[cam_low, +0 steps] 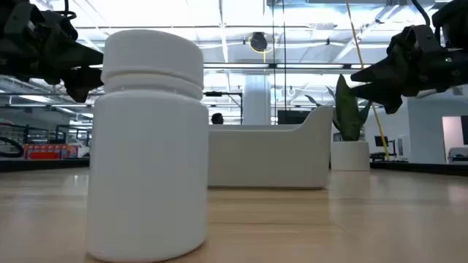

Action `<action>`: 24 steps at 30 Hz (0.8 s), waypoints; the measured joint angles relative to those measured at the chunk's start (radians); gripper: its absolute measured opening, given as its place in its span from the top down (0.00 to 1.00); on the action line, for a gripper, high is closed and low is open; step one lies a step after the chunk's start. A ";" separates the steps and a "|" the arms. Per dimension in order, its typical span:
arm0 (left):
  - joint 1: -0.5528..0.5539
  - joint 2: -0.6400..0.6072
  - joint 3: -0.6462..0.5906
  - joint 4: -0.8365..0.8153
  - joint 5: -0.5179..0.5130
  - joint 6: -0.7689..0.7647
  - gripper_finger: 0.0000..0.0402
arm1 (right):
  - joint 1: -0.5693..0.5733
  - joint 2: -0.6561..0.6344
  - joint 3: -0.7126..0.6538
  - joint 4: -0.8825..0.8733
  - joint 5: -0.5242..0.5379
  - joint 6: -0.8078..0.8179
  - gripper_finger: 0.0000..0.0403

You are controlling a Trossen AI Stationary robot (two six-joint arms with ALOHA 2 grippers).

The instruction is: Pick and place pill bottles into a basket

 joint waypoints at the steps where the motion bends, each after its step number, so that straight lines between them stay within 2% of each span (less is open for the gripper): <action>1: 0.000 0.000 0.000 0.000 0.000 0.000 0.42 | 0.000 0.000 0.000 0.000 -0.001 -0.001 0.63; 6: 0.000 0.000 0.000 0.000 0.000 -0.004 0.42 | 0.000 0.000 0.000 0.000 -0.041 -0.024 0.93; 8: 0.000 0.000 0.000 0.001 0.000 -0.004 0.42 | 0.000 0.000 0.000 0.001 -0.053 -0.027 0.98; 11: 0.000 0.000 0.000 0.001 0.000 -0.005 0.42 | 0.000 0.000 0.000 0.038 -0.057 -0.009 0.95; 18: 0.000 0.000 0.000 0.002 0.000 -0.007 0.42 | 0.000 0.004 0.011 0.305 -0.079 -0.015 0.88; 24: 0.000 0.000 0.000 0.002 -0.001 -0.002 0.42 | 0.000 0.104 0.082 0.261 -0.077 -0.038 0.79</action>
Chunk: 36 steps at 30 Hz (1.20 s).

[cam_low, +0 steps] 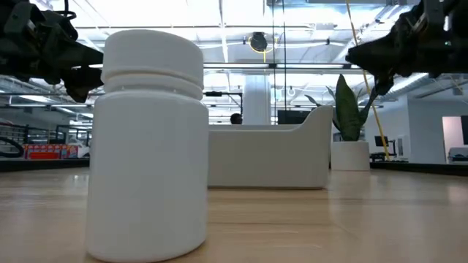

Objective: Pick and place pill bottles into a basket
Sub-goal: Put the pill bottle into the bin

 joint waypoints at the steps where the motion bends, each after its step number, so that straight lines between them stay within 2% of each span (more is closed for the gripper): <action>1: 0.000 0.000 0.000 0.000 -0.002 0.000 0.42 | 0.000 0.030 0.016 0.006 0.000 0.000 0.77; 8: 0.000 0.000 0.000 0.001 -0.028 -0.019 0.42 | 0.000 0.296 0.144 0.000 -0.011 -0.021 0.55; 13: 0.000 0.000 0.000 0.001 -0.021 -0.028 0.42 | 0.000 0.499 0.283 -0.003 -0.051 -0.097 0.39; 19: 0.000 0.000 0.000 0.001 -0.021 -0.025 0.42 | 0.000 0.676 0.477 -0.041 -0.055 -0.177 0.21; 22: 0.000 0.000 0.000 0.001 -0.020 -0.025 0.42 | 0.000 0.733 0.561 -0.071 -0.108 -0.223 0.18; 24: 0.000 0.000 0.000 0.000 -0.018 -0.028 0.42 | 0.000 0.763 0.618 -0.126 -0.107 -0.232 0.17; 26: 0.000 0.000 0.000 -0.001 -0.018 -0.031 0.42 | -0.004 0.795 0.689 -0.235 -0.095 -0.229 0.17; 30: 0.000 0.000 0.000 -0.003 -0.018 -0.038 0.42 | -0.011 0.879 0.854 -0.468 0.003 -0.228 0.17; 36: 0.000 0.000 0.000 -0.001 -0.018 -0.039 0.42 | -0.056 1.021 1.116 -0.827 0.005 -0.193 0.17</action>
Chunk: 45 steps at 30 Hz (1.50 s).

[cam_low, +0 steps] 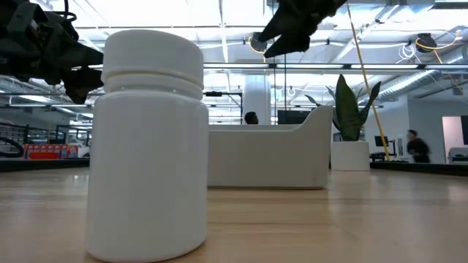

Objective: Pick and place pill bottles into a basket
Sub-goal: Put the pill bottle into the bin

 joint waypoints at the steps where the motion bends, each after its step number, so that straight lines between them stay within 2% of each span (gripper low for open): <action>1: 0.000 0.000 0.000 0.000 0.000 0.000 0.42 | -0.011 0.023 0.031 -0.049 -0.004 0.002 0.17; 6: 0.000 0.000 0.000 0.000 0.000 -0.013 0.42 | -0.113 0.147 0.187 -0.187 -0.126 0.023 0.17; 10: 0.000 0.000 0.000 0.001 0.000 -0.014 0.42 | -0.153 0.226 0.220 -0.326 -0.106 0.020 0.17; 19: -0.001 0.000 0.000 -0.040 0.001 -0.015 0.42 | -0.125 0.339 0.184 -0.304 -0.079 -0.007 0.17; 26: 0.000 0.000 0.000 -0.046 0.001 -0.018 0.42 | -0.102 0.381 0.185 -0.298 -0.077 -0.015 0.17; 38: 0.000 0.000 0.000 -0.047 0.002 -0.034 0.42 | -0.102 0.389 0.143 -0.311 -0.077 0.001 0.17; 45: 0.000 0.000 0.000 -0.051 0.002 -0.036 0.42 | -0.101 0.389 0.081 -0.229 -0.076 -0.017 0.17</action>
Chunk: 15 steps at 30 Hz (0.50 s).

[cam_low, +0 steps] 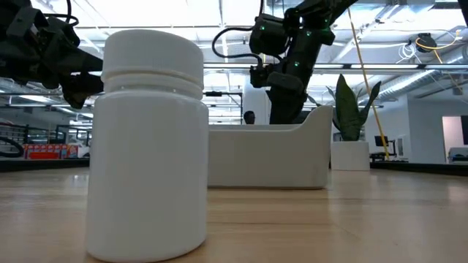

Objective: Pick and place pill bottles into a basket
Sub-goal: Put the pill bottle into the bin

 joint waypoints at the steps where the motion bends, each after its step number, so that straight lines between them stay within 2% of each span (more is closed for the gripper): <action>1: 0.000 0.000 0.000 0.000 0.000 0.000 0.42 | 0.000 -0.001 -0.005 0.011 -0.001 0.000 0.17; 15: 0.000 0.000 0.000 -0.001 -0.001 0.004 0.42 | -0.003 0.000 -0.083 0.137 0.021 -0.022 0.18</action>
